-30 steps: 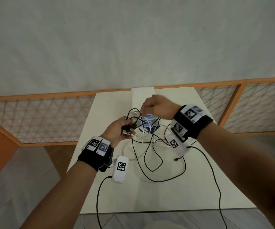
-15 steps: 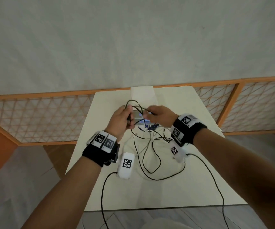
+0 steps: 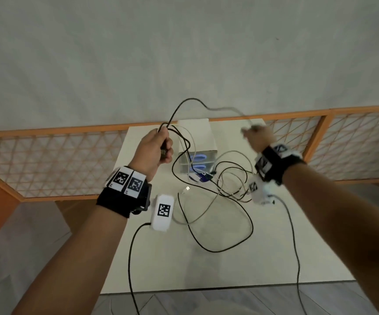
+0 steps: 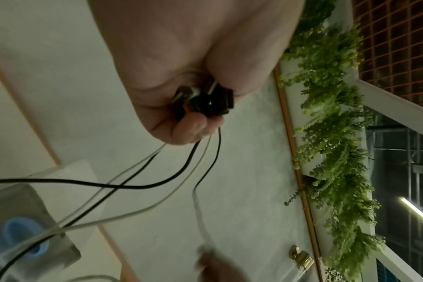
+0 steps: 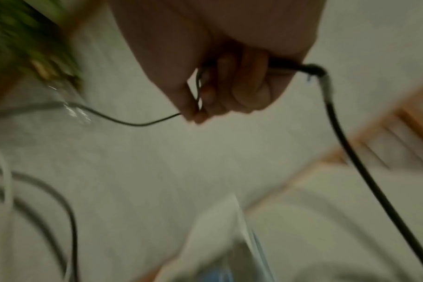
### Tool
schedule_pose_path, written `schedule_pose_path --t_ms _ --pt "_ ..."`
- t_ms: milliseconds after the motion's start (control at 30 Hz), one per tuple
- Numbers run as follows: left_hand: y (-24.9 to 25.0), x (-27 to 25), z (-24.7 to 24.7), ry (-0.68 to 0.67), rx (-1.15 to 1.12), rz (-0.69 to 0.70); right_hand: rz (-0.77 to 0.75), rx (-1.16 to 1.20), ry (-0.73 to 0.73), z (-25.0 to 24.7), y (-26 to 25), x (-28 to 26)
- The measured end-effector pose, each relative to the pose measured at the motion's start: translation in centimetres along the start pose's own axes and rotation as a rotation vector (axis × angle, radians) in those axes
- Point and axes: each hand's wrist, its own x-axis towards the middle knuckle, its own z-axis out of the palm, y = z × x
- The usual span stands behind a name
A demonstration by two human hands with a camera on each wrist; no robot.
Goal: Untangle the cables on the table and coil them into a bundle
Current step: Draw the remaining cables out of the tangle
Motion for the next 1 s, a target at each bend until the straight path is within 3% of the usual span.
schedule_pose_path --t_ms 133,200,267,333,433,500,600,733,800,1000 --pt "-0.1 -0.1 0.3 -0.021 0.066 0.036 -0.35 0.459 0.442 -7.0 -7.8 0.9" --pt "0.1 0.0 0.4 -0.027 0.084 0.057 -0.459 0.667 0.485 -7.8 -9.3 0.6" --pt "0.1 0.3 0.4 -0.015 0.104 0.069 -0.482 0.54 0.45 -6.3 -8.9 0.5" --pt "-0.3 0.5 0.3 0.004 0.128 0.057 -0.402 0.182 0.294 -3.2 -6.5 0.6" --pt "-1.4 0.7 -0.2 0.033 0.152 0.003 -0.064 -0.616 -0.249 2.1 -1.7 -1.7" --pt "-2.1 0.8 -0.6 0.058 0.154 -0.044 -0.051 -0.831 -0.518 4.6 0.8 -4.7" --pt "-2.8 1.1 -1.0 0.104 0.14 -0.09 -0.276 -0.881 -0.632 8.1 2.9 -9.6" --pt "-3.6 1.3 -1.3 0.106 0.146 -0.111 -0.543 -0.695 -0.836 14.3 3.6 -16.2" --pt "-3.8 1.3 -1.3 0.096 0.163 -0.107 -0.662 -0.716 -0.931 16.7 4.5 -18.3" --pt "-4.0 1.2 -1.5 0.076 0.202 -0.083 -0.52 -0.791 -0.932 18.1 7.8 -19.1"
